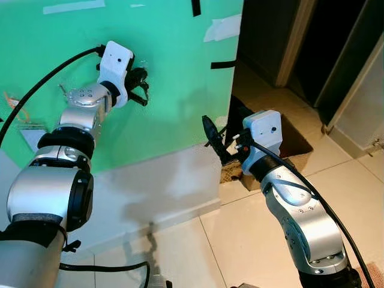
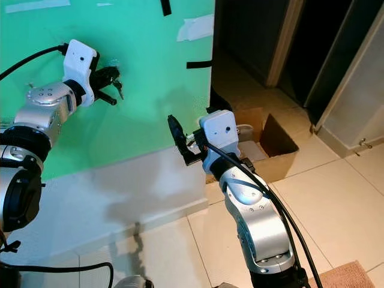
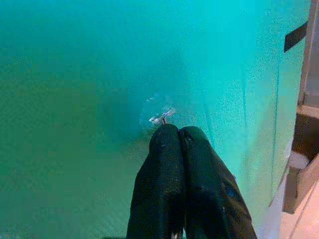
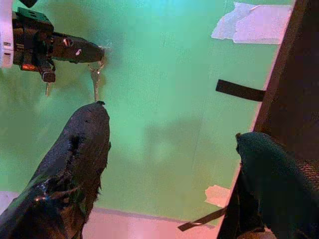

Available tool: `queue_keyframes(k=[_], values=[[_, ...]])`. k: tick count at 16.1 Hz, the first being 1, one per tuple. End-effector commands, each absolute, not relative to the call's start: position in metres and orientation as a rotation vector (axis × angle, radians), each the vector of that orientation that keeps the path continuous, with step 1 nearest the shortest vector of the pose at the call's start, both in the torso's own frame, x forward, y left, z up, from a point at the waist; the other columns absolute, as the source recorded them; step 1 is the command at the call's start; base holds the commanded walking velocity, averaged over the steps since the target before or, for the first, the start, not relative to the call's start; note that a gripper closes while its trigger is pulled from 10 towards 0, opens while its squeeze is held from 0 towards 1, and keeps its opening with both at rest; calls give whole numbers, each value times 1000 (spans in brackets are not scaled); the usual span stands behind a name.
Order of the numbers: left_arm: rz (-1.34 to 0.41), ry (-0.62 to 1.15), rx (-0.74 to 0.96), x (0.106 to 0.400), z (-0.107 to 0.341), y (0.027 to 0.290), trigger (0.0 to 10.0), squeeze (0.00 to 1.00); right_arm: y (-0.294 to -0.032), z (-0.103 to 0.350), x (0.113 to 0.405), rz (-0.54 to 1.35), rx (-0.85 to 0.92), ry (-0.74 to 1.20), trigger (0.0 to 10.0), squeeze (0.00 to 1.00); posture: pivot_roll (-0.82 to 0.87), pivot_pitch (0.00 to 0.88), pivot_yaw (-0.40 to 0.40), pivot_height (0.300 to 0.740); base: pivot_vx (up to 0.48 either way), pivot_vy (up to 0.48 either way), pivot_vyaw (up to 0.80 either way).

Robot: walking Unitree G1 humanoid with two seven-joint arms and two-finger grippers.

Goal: Hang keys on a hook

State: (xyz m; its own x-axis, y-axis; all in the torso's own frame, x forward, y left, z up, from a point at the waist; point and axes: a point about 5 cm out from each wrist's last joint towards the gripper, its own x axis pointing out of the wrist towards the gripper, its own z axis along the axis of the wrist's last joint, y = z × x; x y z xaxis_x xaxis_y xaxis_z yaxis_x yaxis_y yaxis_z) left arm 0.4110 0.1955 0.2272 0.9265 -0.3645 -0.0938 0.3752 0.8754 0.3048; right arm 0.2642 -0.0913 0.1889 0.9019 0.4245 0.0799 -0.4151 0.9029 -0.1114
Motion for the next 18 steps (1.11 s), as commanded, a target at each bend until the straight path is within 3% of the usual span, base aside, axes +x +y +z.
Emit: queue_keyframes(k=[1, 5, 11, 12, 18], values=[[-341, 53, 374, 409, 223, 206, 10000, 0, -89, 190, 264, 443, -97, -107, 10000, 0, -67, 0, 90, 740, 0, 0, 0], [-284, 27, 320, 411, 232, 210, 10000, 0, -88, 190, 264, 443, -99, -108, 10000, 0, -67, 0, 93, 740, 0, 0, 0], [-281, 69, 392, 410, 227, 214, 10000, 31, -86, 191, 264, 458, -100, -112, 10000, 0, -65, 0, 90, 740, 0, 0, 0], [-267, 71, 395, 410, 227, 216, 10000, 1000, -84, 191, 262, 485, -89, -114, 10000, 0, -64, 0, 90, 740, 0, 0, 0], [-264, 73, 404, 410, 228, 217, 10000, 1000, -69, 184, 248, 681, -62, -53, 10000, 0, -63, 0, 89, 740, 0, 0, 0]])
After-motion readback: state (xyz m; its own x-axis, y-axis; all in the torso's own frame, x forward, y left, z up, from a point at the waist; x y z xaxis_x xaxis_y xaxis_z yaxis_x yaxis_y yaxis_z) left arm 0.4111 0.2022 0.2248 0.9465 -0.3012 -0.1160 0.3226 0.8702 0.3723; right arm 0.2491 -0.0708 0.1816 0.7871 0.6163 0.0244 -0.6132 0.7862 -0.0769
